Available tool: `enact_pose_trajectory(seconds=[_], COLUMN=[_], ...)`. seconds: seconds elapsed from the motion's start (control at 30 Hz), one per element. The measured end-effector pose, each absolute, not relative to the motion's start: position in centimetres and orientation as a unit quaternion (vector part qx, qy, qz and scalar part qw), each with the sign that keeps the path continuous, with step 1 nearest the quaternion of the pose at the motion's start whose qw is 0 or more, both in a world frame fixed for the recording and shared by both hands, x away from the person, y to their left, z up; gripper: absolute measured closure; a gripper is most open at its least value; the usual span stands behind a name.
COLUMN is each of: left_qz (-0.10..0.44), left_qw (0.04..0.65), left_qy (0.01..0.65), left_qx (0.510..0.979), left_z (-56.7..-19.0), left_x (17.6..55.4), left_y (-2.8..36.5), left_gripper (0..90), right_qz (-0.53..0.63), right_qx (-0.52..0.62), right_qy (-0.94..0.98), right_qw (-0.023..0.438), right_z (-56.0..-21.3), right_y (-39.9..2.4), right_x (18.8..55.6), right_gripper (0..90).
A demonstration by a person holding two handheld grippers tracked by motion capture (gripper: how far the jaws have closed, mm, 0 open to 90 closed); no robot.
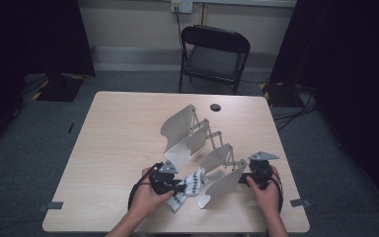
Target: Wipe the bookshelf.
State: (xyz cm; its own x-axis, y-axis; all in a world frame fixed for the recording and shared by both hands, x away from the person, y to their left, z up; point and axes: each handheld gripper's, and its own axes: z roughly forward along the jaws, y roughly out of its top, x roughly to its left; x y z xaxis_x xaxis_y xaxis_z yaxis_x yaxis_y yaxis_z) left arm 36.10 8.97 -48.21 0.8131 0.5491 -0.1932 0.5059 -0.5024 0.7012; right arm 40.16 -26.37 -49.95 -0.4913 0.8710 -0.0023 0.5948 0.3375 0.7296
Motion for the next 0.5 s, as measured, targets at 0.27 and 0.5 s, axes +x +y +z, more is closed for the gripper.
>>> enact_pose_trajectory(seconds=[0.27, 0.5], left_qz=[0.039, 0.043], left_qw=[0.392, 0.395], left_qy=[0.322, 0.332], left_qx=[0.861, 0.856], left_z=[-48.2, -48.3], left_x=[36.3, 36.4], left_y=[10.7, 11.9], left_gripper=[74.1, 74.0], right_qz=[0.343, 0.343], right_qx=[0.462, 0.462], right_qy=[0.793, 0.793], right_qw=[0.201, 0.202], right_z=[-49.9, -49.9], right_y=[-26.4, -26.4], right_x=[40.2, 40.2], right_gripper=[11.7, 11.7])
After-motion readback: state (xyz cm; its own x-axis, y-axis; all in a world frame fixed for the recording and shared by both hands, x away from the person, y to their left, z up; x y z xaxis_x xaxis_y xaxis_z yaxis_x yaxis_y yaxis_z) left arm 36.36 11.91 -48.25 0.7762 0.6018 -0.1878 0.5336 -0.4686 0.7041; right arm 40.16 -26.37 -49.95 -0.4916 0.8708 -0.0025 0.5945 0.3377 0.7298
